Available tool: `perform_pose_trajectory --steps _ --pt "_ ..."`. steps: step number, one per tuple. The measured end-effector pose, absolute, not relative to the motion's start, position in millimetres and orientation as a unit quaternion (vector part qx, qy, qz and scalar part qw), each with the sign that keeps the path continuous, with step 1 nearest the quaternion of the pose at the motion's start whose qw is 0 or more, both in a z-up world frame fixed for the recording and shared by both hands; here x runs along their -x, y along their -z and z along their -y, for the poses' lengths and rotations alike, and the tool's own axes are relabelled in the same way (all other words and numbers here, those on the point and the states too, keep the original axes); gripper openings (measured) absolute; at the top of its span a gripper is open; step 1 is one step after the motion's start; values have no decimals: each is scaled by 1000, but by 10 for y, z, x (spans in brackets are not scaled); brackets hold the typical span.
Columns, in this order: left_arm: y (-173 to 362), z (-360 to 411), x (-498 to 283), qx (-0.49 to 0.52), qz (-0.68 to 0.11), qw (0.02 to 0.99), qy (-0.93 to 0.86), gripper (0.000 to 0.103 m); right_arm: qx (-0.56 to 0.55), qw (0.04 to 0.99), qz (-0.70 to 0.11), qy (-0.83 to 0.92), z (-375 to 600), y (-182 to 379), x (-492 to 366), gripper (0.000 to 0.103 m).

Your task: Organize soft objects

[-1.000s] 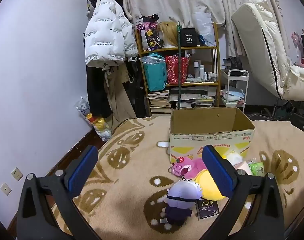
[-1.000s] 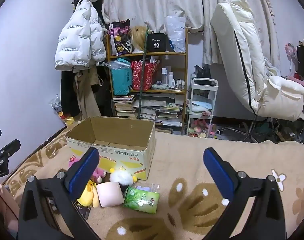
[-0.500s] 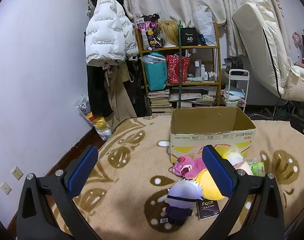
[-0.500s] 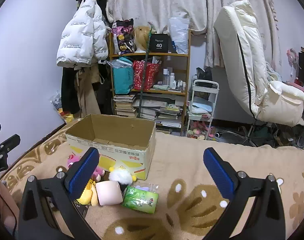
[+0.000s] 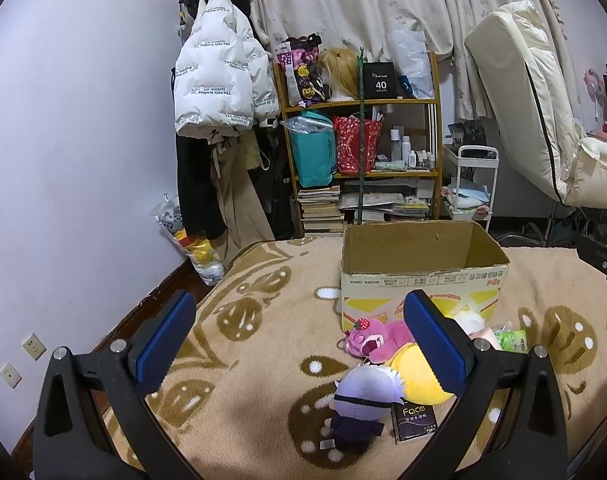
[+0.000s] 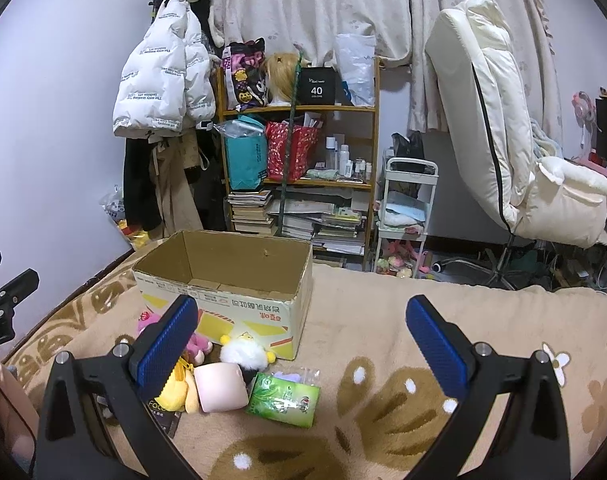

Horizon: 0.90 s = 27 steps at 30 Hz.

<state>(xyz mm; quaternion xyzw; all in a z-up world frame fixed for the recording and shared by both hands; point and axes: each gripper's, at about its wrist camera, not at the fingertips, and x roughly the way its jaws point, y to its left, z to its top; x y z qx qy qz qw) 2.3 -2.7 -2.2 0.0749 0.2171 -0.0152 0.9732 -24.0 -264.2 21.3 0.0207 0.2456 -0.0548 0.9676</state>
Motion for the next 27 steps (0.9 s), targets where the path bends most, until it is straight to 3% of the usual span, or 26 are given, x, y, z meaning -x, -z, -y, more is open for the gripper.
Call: perform_pose_trajectory --steps 27 --pt "10 14 1 -74 -220 973 13 102 -17 968 -244 56 2640 -174 240 103"
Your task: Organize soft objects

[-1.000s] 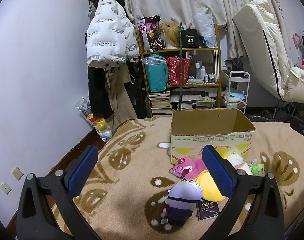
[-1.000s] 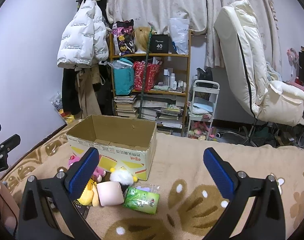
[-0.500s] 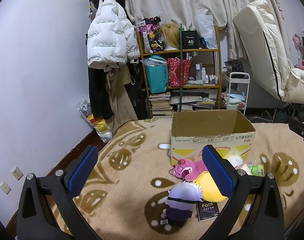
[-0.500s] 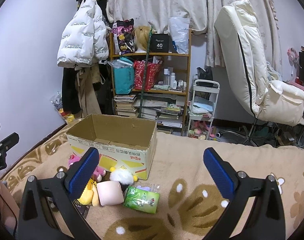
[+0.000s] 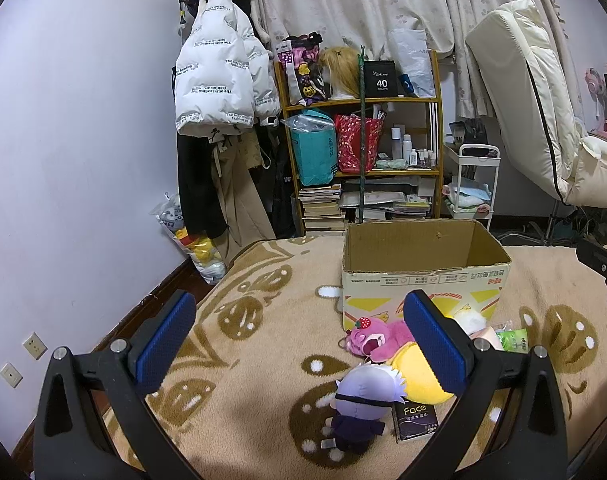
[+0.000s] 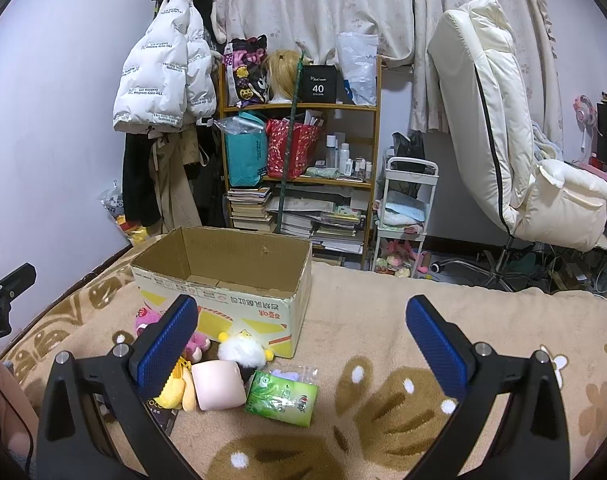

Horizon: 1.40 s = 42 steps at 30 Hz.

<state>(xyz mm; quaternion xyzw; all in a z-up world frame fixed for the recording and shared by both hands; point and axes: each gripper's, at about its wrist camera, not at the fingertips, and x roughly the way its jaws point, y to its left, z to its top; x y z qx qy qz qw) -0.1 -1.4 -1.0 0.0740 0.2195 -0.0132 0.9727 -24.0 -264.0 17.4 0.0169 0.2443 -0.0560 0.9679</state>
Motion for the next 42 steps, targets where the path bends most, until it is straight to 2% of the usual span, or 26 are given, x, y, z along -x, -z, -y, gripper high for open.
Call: perform_pose_trajectory --steps 42 --pt "115 -19 -54 -80 -235 969 9 102 -9 968 -243 59 2633 -135 250 103"
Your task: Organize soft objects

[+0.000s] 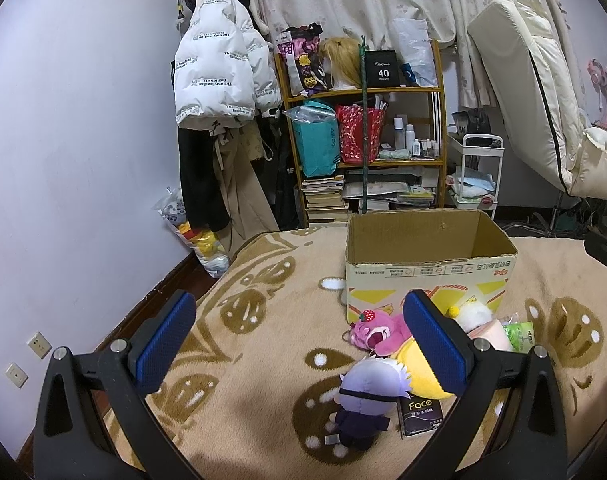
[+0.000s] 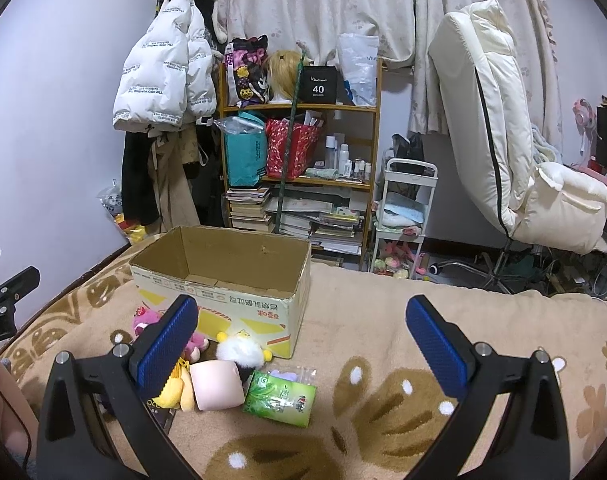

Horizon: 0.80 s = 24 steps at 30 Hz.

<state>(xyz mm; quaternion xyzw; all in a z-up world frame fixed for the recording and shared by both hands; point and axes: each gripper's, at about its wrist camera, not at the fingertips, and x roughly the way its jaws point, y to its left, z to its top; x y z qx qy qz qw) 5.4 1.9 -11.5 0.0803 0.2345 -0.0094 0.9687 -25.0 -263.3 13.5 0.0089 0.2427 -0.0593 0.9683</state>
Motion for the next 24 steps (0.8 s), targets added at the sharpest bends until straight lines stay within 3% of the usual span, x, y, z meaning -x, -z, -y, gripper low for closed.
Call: perform_pose_trajectory --steps 17,24 --pt "185 17 -348 -66 -304 950 17 102 -38 959 -279 31 2595 34 28 103" --pt "341 52 -605 -47 -368 928 30 102 -43 948 -314 19 2548 146 -169 103"
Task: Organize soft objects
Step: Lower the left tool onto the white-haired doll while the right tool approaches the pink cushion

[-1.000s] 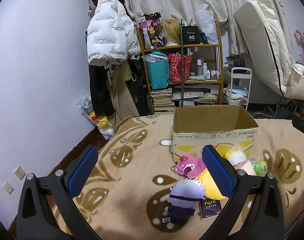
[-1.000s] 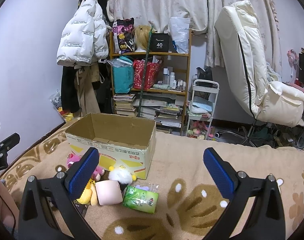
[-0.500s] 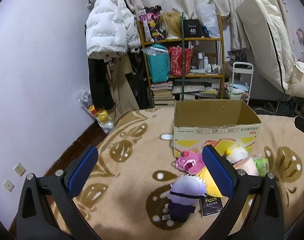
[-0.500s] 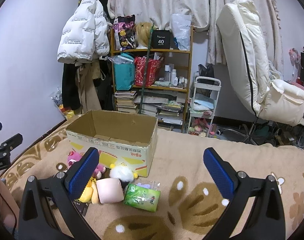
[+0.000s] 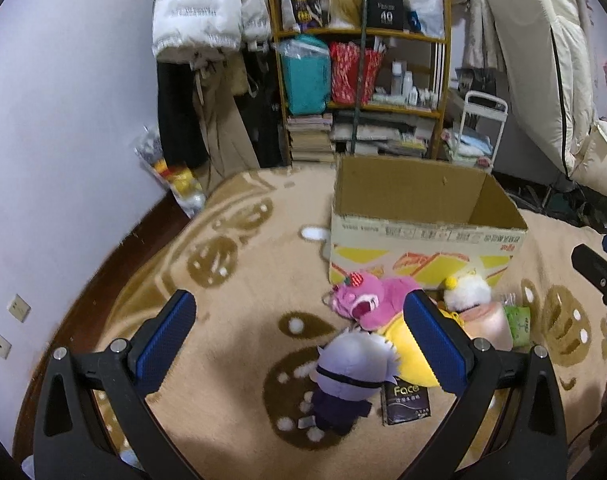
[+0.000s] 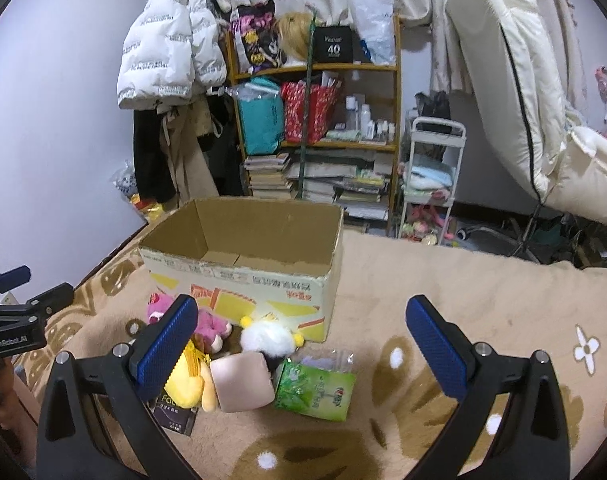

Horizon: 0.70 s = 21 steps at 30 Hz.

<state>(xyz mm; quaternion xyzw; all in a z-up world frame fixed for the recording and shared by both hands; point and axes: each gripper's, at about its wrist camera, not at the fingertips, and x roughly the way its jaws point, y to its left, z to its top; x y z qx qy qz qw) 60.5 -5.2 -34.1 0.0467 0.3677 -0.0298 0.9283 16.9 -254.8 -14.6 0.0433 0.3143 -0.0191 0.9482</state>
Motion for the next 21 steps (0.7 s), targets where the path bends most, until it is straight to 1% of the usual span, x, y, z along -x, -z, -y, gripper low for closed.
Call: perform_pose_trajectory --steps 10,21 --pt "609 127 -851 -46 -430 900 45 102 -45 928 -370 2 2503 406 -369 103" --pt "957 253 -1067 -56 -497 863 70 102 -30 914 -403 -34 2360 607 -500 103"
